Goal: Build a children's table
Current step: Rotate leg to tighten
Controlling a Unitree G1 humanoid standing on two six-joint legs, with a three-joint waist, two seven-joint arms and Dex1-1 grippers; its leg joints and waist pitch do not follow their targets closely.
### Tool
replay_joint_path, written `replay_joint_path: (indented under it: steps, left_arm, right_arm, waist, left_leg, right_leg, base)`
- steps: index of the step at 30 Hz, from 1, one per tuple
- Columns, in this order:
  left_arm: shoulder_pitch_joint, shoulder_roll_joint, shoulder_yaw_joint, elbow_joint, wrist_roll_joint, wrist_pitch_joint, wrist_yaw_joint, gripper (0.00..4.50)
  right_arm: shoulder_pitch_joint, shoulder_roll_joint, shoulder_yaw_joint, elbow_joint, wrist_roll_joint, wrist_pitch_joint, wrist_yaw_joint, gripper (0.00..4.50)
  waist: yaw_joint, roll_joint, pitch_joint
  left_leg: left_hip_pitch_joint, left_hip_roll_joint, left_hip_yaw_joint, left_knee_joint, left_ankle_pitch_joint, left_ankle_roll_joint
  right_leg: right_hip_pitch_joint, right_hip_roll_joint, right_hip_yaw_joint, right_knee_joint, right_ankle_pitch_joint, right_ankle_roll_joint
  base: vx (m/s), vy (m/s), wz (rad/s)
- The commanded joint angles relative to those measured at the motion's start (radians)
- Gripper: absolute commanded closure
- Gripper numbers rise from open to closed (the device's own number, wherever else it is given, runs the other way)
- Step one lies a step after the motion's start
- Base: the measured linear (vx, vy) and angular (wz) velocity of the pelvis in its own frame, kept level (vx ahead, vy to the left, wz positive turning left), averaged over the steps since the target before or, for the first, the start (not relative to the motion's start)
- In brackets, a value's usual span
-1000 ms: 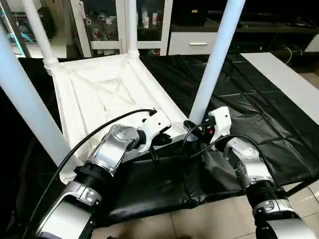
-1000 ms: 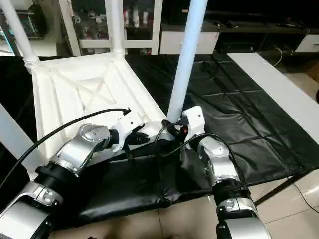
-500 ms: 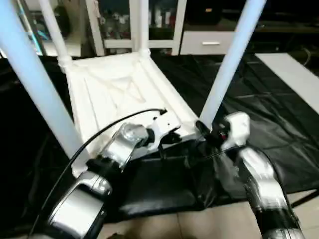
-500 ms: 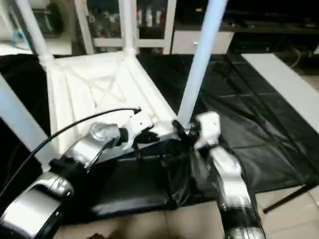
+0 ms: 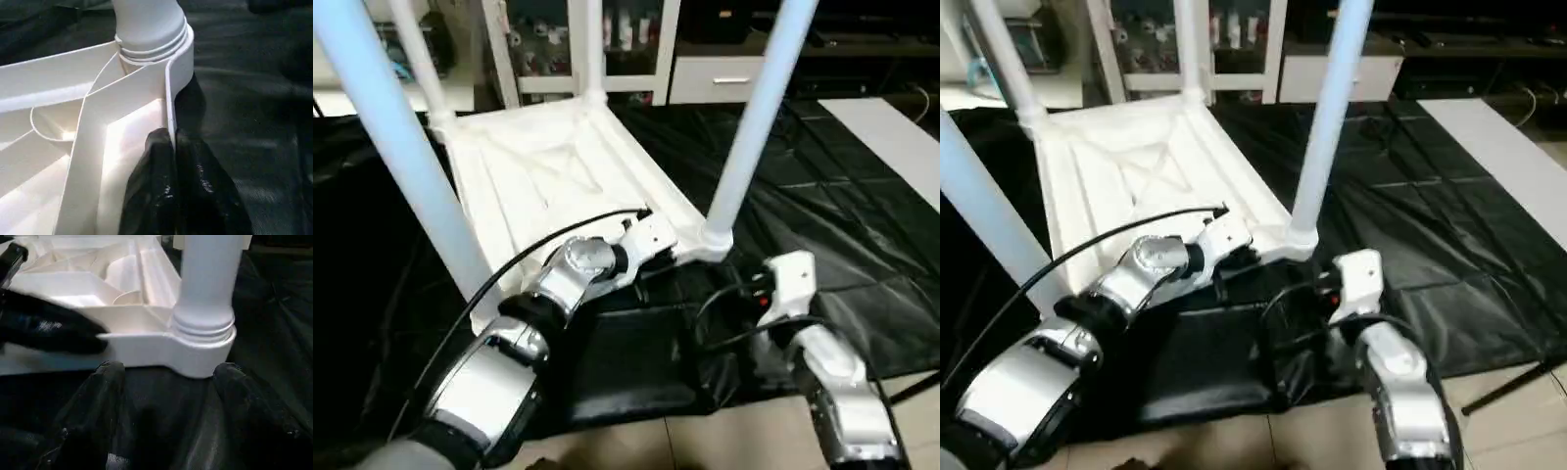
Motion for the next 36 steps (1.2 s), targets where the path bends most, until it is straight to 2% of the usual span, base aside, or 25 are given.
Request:
replay_joint_path:
  steps: [1, 3, 4, 5, 6, 7, 9, 12, 13, 14, 15, 16, 17, 20, 21, 24, 27, 29, 30, 31, 32, 34, 35, 36]
  left_arm:
    - [-0.040, -0.014, 0.047, -0.022, -0.046, -0.025, 0.038, 3.88]
    - [-0.040, -0.011, 0.069, -0.021, -0.066, -0.032, 0.036, 3.58]
    - [-0.037, -0.010, 0.075, -0.028, -0.073, -0.035, 0.030, 3.47]
    - [-0.032, -0.009, 0.084, -0.037, -0.085, -0.042, 0.020, 3.43]
    - [-0.030, -0.009, 0.091, -0.038, -0.096, -0.048, 0.011, 3.43]
    - [-0.013, -0.006, 0.117, -0.078, -0.124, -0.040, 0.002, 3.25]
    - [0.028, 0.006, 0.142, -0.177, -0.159, 0.017, -0.032, 3.05]
    - [0.102, 0.022, 0.157, -0.347, -0.210, 0.092, -0.066, 2.83]
    - [0.102, 0.022, 0.157, -0.347, -0.210, 0.092, -0.066, 2.73]
    - [0.153, 0.037, 0.142, -0.453, -0.230, 0.149, -0.102, 2.73]
    - [0.221, 0.070, 0.094, -0.574, -0.228, 0.202, -0.154, 2.73]
    - [0.237, 0.078, 0.084, -0.602, -0.230, 0.218, -0.165, 2.73]
    - [0.296, 0.103, 0.055, -0.703, -0.241, 0.287, -0.192, 2.73]
    - [0.343, 0.121, 0.037, -0.784, -0.246, 0.361, -0.196, 2.73]
    - [0.367, 0.136, 0.014, -0.823, -0.250, 0.421, -0.214, 2.73]
    - [0.406, 0.172, -0.036, -0.903, -0.247, 0.536, -0.249, 2.73]
    - [0.399, 0.170, -0.066, -0.882, -0.194, 0.565, -0.236, 2.73]
    - [0.381, 0.163, -0.083, -0.859, -0.164, 0.574, -0.215, 2.73]
    - [0.372, 0.158, -0.090, -0.848, -0.154, 0.585, -0.207, 2.73]
    - [0.367, 0.155, -0.092, -0.840, -0.147, 0.584, -0.196, 2.73]
    - [0.313, 0.123, -0.099, -0.752, -0.089, 0.582, -0.068, 2.73]
    - [0.297, 0.111, -0.095, -0.722, -0.073, 0.580, -0.021, 2.73]
    - [0.264, 0.092, -0.090, -0.655, -0.032, 0.548, 0.064, 2.73]
    - [0.248, 0.079, -0.082, -0.620, -0.025, 0.537, 0.095, 2.73]
  right_arm:
    - [-0.011, 0.002, 0.012, -0.027, -0.009, 0.020, -0.007, 1.32]
    - [-0.018, 0.005, 0.022, -0.032, -0.008, 0.041, -0.007, 1.32]
    - [-0.020, 0.005, 0.023, -0.032, -0.008, 0.046, -0.006, 1.32]
    - [-0.024, 0.006, 0.025, -0.031, -0.008, 0.054, -0.005, 1.32]
    - [-0.026, 0.007, 0.026, -0.032, -0.010, 0.060, -0.005, 1.32]
    - [-0.029, 0.004, 0.033, -0.031, -0.013, 0.065, 0.001, 1.32]
    - [-0.031, 0.001, 0.038, -0.029, -0.012, 0.067, 0.005, 1.32]
    - [-0.035, -0.005, 0.036, -0.025, -0.009, 0.072, -0.001, 1.32]
    - [-0.035, -0.005, 0.036, -0.025, -0.009, 0.072, -0.001, 1.32]
    - [-0.040, -0.006, 0.030, -0.019, -0.006, 0.076, -0.007, 1.32]
    - [-0.047, -0.001, 0.027, -0.006, -0.007, 0.078, -0.013, 1.32]
    - [-0.050, 0.000, 0.028, -0.003, -0.007, 0.078, -0.015, 1.32]
    - [-0.058, 0.006, 0.030, 0.004, -0.014, 0.078, -0.024, 1.32]
    - [-0.059, 0.009, 0.030, 0.000, -0.020, 0.078, -0.038, 1.32]
    - [-0.052, 0.001, 0.029, -0.019, -0.015, 0.086, -0.030, 1.32]
    - [-0.031, -0.026, 0.026, -0.063, 0.005, 0.108, 0.003, 1.32]
    - [0.005, -0.081, 0.014, -0.115, 0.018, 0.148, 0.042, 1.32]
    - [0.029, -0.107, 0.009, -0.142, 0.029, 0.162, 0.067, 1.32]
    - [0.040, -0.120, 0.007, -0.152, 0.031, 0.168, 0.077, 1.32]
    - [0.043, -0.121, 0.006, -0.154, 0.032, 0.169, 0.078, 1.32]
    - [0.064, -0.132, 0.000, -0.169, 0.037, 0.180, 0.082, 1.32]
    - [0.068, -0.133, 0.001, -0.170, 0.037, 0.180, 0.082, 1.32]
    - [0.071, -0.134, 0.008, -0.173, 0.036, 0.183, 0.077, 1.32]
    - [0.070, -0.132, 0.011, -0.175, 0.033, 0.184, 0.073, 1.32]
  waist:
    - [0.004, -0.023, -0.068]
    - [0.005, -0.026, -0.069]
    - [0.002, -0.043, -0.068]
    - [0.005, -0.034, -0.068]
    - [0.002, -0.045, -0.067]
    - [0.007, -0.041, -0.068]
    - [0.007, -0.042, -0.065]
    - [0.005, -0.052, -0.062]
    - [0.007, -0.048, -0.062]
    - [0.005, -0.055, -0.060]
    - [0.007, -0.050, -0.059]
    - [0.005, -0.048, -0.056]
    - [0.003, -0.048, -0.058]
    - [-0.001, -0.043, -0.056]
    - [-0.001, -0.038, -0.057]
    - [-0.002, -0.038, -0.056]
    - [-0.005, -0.042, -0.059]
    - [-0.007, -0.043, -0.059]
    - [-0.007, -0.054, -0.059]
    - [-0.005, -0.056, -0.060]
    - [-0.006, -0.054, -0.060]
    - [-0.004, -0.055, -0.061]
    - [-0.003, -0.045, -0.061]
    - [-0.006, -0.050, -0.062]
  left_leg:
    - [0.009, 0.008, 0.005, -0.074, -0.219, 0.066]
    - [0.011, 0.009, 0.006, -0.070, -0.183, 0.083]
    - [0.008, 0.009, 0.008, -0.069, -0.170, 0.093]
    - [0.011, 0.010, 0.007, -0.069, -0.150, 0.103]
    - [0.011, 0.010, 0.010, -0.067, -0.143, 0.111]
    - [0.016, 0.010, 0.011, -0.065, -0.132, 0.116]
    - [0.016, 0.013, 0.011, -0.067, -0.138, 0.113]
    - [0.017, 0.015, 0.014, -0.068, -0.168, 0.104]
    - [0.019, 0.018, 0.012, -0.071, -0.175, 0.097]
    - [0.017, 0.018, 0.013, -0.071, -0.187, 0.092]
    - [0.019, 0.019, 0.013, -0.073, -0.186, 0.085]
    - [0.018, 0.022, 0.012, -0.076, -0.193, 0.078]
    - [0.019, 0.022, 0.012, -0.075, -0.193, 0.071]
    - [0.024, 0.018, 0.015, -0.077, -0.218, 0.037]
    - [0.026, 0.018, 0.014, -0.078, -0.223, 0.029]
    - [0.024, 0.017, 0.012, -0.080, -0.227, 0.013]
    - [0.019, 0.013, 0.013, -0.075, -0.189, 0.019]
    - [0.017, 0.011, 0.013, -0.075, -0.192, 0.021]
    - [0.017, 0.011, 0.013, -0.071, -0.196, 0.025]
    - [0.015, 0.011, 0.012, -0.071, -0.189, 0.032]
    - [0.017, 0.011, 0.013, -0.068, -0.191, 0.036]
    - [0.014, 0.010, 0.010, -0.069, -0.194, 0.037]
    - [0.011, 0.009, 0.008, -0.070, -0.196, 0.035]
    - [0.013, 0.007, 0.009, -0.067, -0.198, 0.036]
  right_leg:
    - [0.052, -0.020, 0.014, -0.057, -0.224, -0.183]
    - [0.052, -0.018, 0.013, -0.049, -0.166, -0.204]
    - [0.053, -0.017, 0.013, -0.050, -0.150, -0.207]
    - [0.054, -0.019, 0.013, -0.044, -0.128, -0.217]
    - [0.053, -0.017, 0.013, -0.045, -0.120, -0.219]
    - [0.052, -0.019, 0.014, -0.041, -0.107, -0.230]
    - [0.054, -0.018, 0.014, -0.040, -0.098, -0.241]
    - [0.052, -0.018, 0.015, -0.042, -0.130, -0.245]
    - [0.053, -0.021, 0.016, -0.040, -0.140, -0.246]
    - [0.052, -0.020, 0.016, -0.043, -0.167, -0.236]
    - [0.050, -0.020, 0.017, -0.044, -0.182, -0.230]
    - [0.048, -0.018, 0.017, -0.044, -0.196, -0.224]
    - [0.048, -0.018, 0.017, -0.042, -0.197, -0.219]
    - [0.041, -0.010, 0.020, -0.048, -0.219, -0.190]
    - [0.041, -0.011, 0.021, -0.046, -0.219, -0.187]
    - [0.044, -0.008, 0.020, -0.046, -0.214, -0.172]
    - [0.051, -0.004, 0.021, -0.043, -0.162, -0.155]
    - [0.051, -0.007, 0.021, -0.047, -0.179, -0.155]
    - [0.052, -0.008, 0.020, -0.047, -0.197, -0.149]
    - [0.052, -0.010, 0.021, -0.048, -0.206, -0.145]
    - [0.049, -0.007, 0.022, -0.050, -0.209, -0.138]
    - [0.051, -0.010, 0.020, -0.051, -0.221, -0.135]
    - [0.053, -0.011, 0.019, -0.052, -0.237, -0.129]
    - [0.050, -0.008, 0.019, -0.056, -0.236, -0.124]
  base:
    - [0.000, 0.000, 0.00]
    - [0.000, 0.000, 0.00]
    - [0.000, 0.000, 0.00]
    - [0.000, 0.000, 0.00]
    - [0.000, 0.000, 0.00]
    - [0.000, 0.000, 0.00]
    - [0.000, 0.000, 0.00]
    - [0.000, 0.000, 0.00]
    - [0.000, 0.000, 0.00]
    - [0.000, 0.000, 0.00]
    - [0.000, 0.000, 0.00]
    - [0.000, 0.000, 0.00]
    - [0.000, 0.000, 0.00]
    - [0.000, 0.000, 0.00]
    - [0.000, 0.000, 0.00]
    - [0.000, 0.000, 0.00]
    - [0.000, 0.000, 0.00]
    - [0.000, 0.000, 0.00]
    - [0.000, 0.000, 0.00]
    - [0.000, 0.000, 0.00]
    - [0.000, 0.000, 0.00]
    - [0.000, 0.000, 0.00]
    - [0.000, 0.000, 0.00]
    - [0.000, 0.000, 0.00]
